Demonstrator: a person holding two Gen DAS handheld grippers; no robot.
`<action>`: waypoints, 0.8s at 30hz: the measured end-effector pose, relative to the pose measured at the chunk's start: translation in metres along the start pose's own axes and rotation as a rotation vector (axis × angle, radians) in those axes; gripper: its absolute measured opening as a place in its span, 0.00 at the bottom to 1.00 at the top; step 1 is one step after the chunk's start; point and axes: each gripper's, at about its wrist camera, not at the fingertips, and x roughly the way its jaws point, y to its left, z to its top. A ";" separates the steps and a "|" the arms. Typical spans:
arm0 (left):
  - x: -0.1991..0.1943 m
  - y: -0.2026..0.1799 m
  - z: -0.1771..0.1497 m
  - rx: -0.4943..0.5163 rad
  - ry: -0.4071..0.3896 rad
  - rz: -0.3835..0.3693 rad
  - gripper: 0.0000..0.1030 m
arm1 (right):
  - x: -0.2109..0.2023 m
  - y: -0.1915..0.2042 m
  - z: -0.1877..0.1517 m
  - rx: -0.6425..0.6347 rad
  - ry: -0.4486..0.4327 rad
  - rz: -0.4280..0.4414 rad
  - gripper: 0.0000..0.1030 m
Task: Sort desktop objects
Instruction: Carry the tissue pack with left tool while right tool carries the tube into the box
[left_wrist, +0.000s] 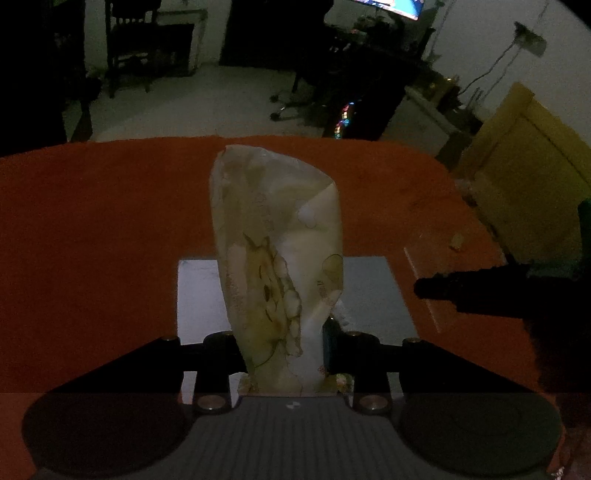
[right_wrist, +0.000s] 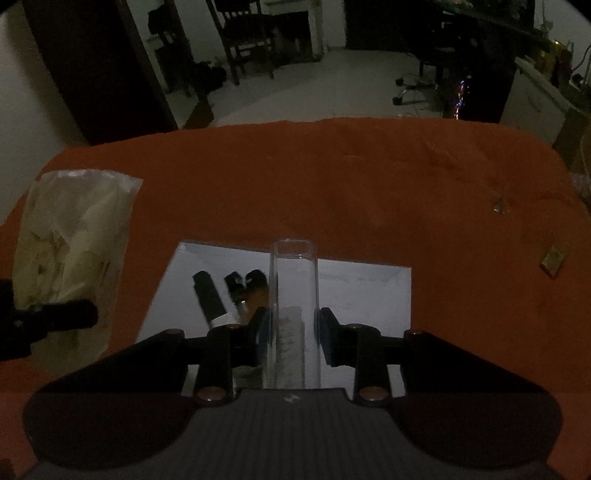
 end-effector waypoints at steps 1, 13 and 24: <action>-0.005 -0.001 -0.001 0.002 -0.002 -0.007 0.25 | -0.007 0.000 -0.002 0.002 0.004 0.013 0.31; -0.049 -0.032 -0.052 0.054 0.043 -0.125 0.26 | -0.077 0.023 -0.052 -0.057 0.035 0.107 0.31; -0.067 -0.042 -0.103 0.104 0.130 -0.149 0.26 | -0.115 0.034 -0.102 0.004 0.038 0.038 0.31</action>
